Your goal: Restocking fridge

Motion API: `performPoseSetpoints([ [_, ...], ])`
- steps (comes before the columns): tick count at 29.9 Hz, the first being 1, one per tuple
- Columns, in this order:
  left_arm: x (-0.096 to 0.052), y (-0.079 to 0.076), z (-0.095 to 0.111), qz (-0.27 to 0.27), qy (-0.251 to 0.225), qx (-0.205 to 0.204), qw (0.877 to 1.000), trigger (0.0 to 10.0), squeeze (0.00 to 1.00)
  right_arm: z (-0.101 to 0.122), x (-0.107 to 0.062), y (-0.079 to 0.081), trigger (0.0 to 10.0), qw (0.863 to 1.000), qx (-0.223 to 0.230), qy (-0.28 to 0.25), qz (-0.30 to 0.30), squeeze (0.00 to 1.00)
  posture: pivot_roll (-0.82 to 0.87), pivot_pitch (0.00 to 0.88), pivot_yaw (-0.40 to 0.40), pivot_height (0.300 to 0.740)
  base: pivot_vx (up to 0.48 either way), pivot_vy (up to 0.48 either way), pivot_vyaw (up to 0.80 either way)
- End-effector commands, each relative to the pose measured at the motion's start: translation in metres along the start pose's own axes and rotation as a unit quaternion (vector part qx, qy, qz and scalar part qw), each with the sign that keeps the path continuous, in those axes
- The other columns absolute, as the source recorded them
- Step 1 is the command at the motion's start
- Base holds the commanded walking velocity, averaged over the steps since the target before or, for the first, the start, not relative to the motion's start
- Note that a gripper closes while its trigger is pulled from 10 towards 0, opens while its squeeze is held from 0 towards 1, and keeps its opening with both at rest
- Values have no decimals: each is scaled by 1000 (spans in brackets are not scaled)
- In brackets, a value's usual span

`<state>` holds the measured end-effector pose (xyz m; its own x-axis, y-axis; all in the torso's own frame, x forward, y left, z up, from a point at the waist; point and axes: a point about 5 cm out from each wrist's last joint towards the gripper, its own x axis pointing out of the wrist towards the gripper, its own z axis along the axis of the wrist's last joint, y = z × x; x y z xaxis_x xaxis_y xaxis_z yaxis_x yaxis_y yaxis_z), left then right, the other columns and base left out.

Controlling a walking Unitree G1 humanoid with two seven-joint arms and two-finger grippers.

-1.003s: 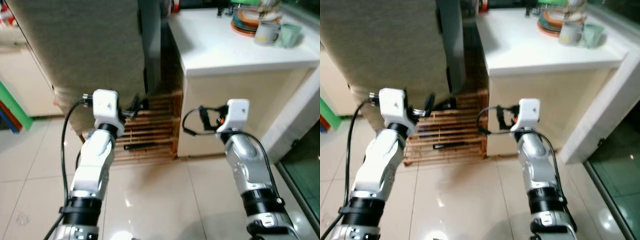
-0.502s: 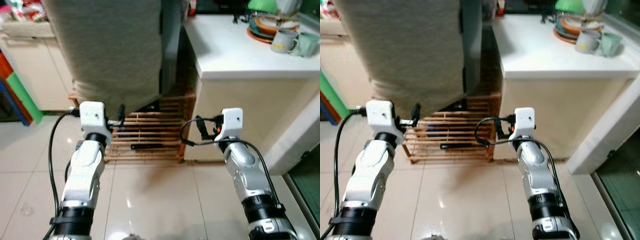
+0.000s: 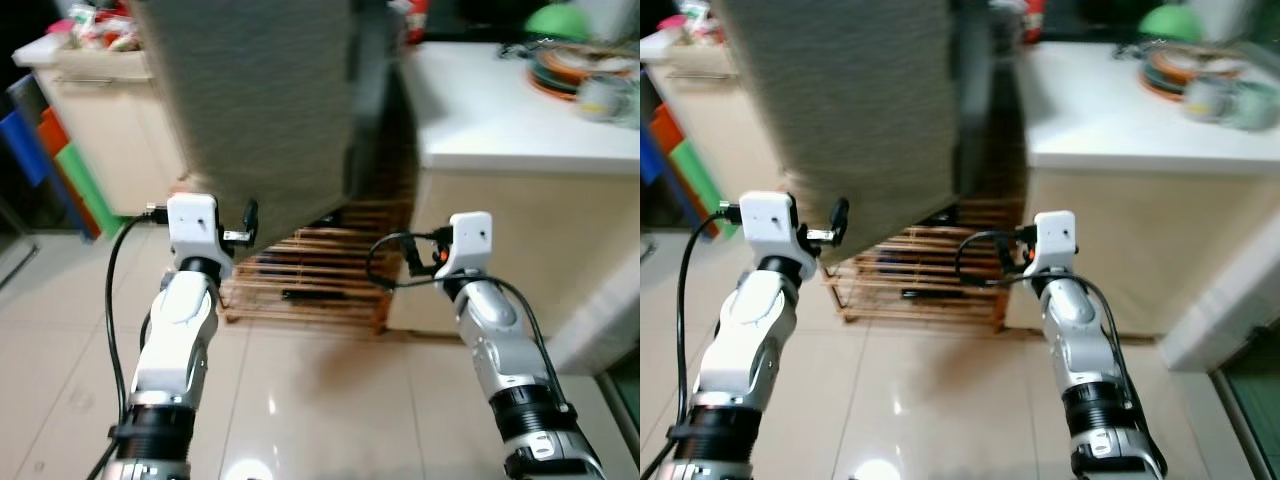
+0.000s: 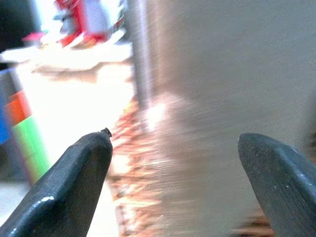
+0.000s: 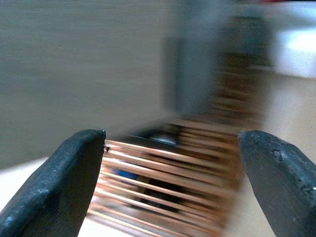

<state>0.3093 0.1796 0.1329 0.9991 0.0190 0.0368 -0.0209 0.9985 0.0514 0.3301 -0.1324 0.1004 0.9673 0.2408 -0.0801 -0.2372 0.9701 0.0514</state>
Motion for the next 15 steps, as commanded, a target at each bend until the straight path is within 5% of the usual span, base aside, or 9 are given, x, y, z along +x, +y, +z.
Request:
performPoseSetpoints([
  [1,4,-9,6,-12,-9,-2,1000,10000,0,-1,-2,-14,10000,1000,-9,4,-22,0,-39,0,39,740,480,0,469],
  [15,8,-7,7,-10,-12,-2,1000,10000,0,-1,1,-10,10000,1000,0,-5,-15,0,-37,0,45,740,480,0,0],
])
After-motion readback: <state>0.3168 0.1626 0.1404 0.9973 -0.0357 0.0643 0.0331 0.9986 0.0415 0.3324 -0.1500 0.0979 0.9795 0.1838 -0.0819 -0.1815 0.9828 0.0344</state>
